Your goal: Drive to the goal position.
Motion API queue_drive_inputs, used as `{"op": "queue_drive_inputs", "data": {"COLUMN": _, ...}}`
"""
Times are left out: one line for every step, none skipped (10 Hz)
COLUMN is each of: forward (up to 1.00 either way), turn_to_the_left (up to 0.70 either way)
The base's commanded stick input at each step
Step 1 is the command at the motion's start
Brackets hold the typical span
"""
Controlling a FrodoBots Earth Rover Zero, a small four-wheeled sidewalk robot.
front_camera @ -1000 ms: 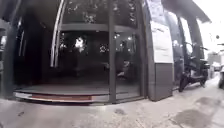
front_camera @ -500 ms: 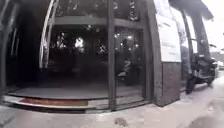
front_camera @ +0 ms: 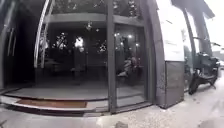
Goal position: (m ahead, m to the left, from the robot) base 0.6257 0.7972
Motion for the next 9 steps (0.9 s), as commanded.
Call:
{"op": "queue_drive_inputs", "data": {"forward": 0.0, "turn_to_the_left": 0.0}}
{"op": "queue_drive_inputs", "data": {"forward": 0.21, "turn_to_the_left": 0.0}}
{"op": "queue_drive_inputs", "data": {"forward": 0.44, "turn_to_the_left": 0.0}}
{"op": "queue_drive_inputs", "data": {"forward": 0.45, "turn_to_the_left": 0.0}}
{"op": "queue_drive_inputs", "data": {"forward": 0.43, "turn_to_the_left": 0.0}}
{"op": "queue_drive_inputs", "data": {"forward": 0.13, "turn_to_the_left": 0.0}}
{"op": "queue_drive_inputs", "data": {"forward": 0.0, "turn_to_the_left": -0.14}}
{"op": "queue_drive_inputs", "data": {"forward": 0.0, "turn_to_the_left": -0.45}}
{"op": "queue_drive_inputs", "data": {"forward": 0.0, "turn_to_the_left": -0.45}}
